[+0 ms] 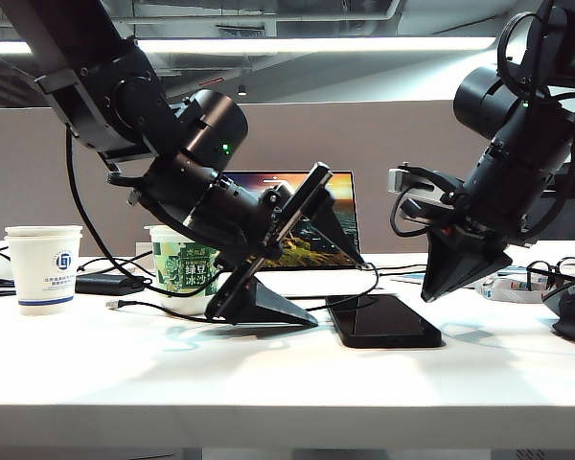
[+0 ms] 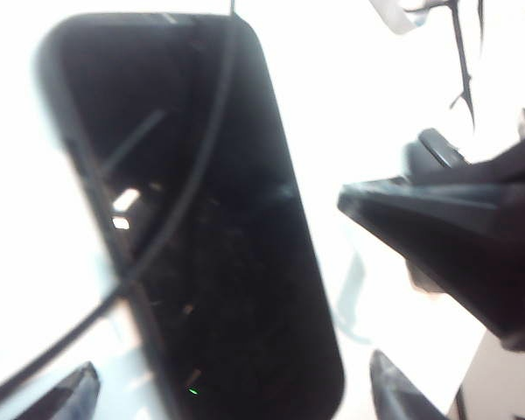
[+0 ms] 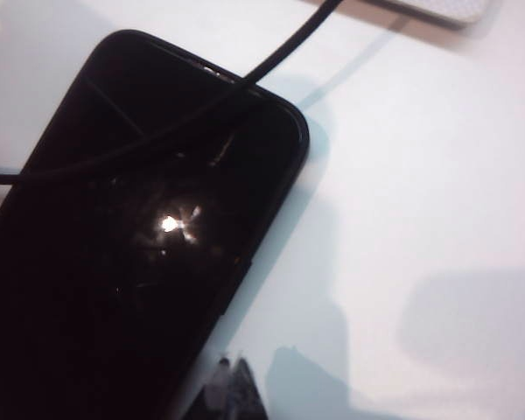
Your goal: Pick up the black phone, pick up the charger plug, insert the charger plug into the phone's charging port, and finally place the connected phone back on the desk.
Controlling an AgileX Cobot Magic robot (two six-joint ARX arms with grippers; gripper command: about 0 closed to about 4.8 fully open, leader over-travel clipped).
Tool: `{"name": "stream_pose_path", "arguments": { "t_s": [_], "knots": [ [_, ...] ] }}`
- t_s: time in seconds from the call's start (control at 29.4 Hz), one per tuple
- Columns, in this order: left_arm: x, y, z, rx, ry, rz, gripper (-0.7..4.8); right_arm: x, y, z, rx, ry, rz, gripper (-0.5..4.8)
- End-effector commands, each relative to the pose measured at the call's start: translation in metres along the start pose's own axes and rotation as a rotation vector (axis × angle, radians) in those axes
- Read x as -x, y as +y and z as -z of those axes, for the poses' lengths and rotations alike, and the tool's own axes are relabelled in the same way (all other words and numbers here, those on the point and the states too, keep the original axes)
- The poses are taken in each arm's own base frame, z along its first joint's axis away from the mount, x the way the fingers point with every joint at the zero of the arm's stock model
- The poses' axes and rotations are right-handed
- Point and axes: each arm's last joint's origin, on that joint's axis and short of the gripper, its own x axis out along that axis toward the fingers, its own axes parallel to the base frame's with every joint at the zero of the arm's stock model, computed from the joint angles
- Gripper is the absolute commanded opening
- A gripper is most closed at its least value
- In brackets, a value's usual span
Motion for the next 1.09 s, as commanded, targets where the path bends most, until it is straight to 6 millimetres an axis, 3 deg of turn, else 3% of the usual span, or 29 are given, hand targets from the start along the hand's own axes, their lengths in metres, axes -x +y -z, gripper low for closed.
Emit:
{"name": "stream_pose_path", "arguments": {
  "t_s": [0.03, 0.17, 1.09],
  "knots": [
    [-0.0002, 0.0077, 0.0058, 0.030, 0.025, -0.076, 4.37, 0.0014, 0.0004, -0.0014, 0.005, -0.006, 0.001, -0.01],
    [-0.0006, 0.0074, 0.0068, 0.032, 0.032, -0.077, 4.67, 0.0014, 0.0004, -0.0012, 0.005, -0.005, 0.001, -0.01],
    [-0.0057, 0.0034, 0.0109, 0.003, 0.060, -0.039, 4.79, -0.0067, -0.0024, 0.0051, 0.008, 0.047, 0.032, -0.01]
  ]
}}
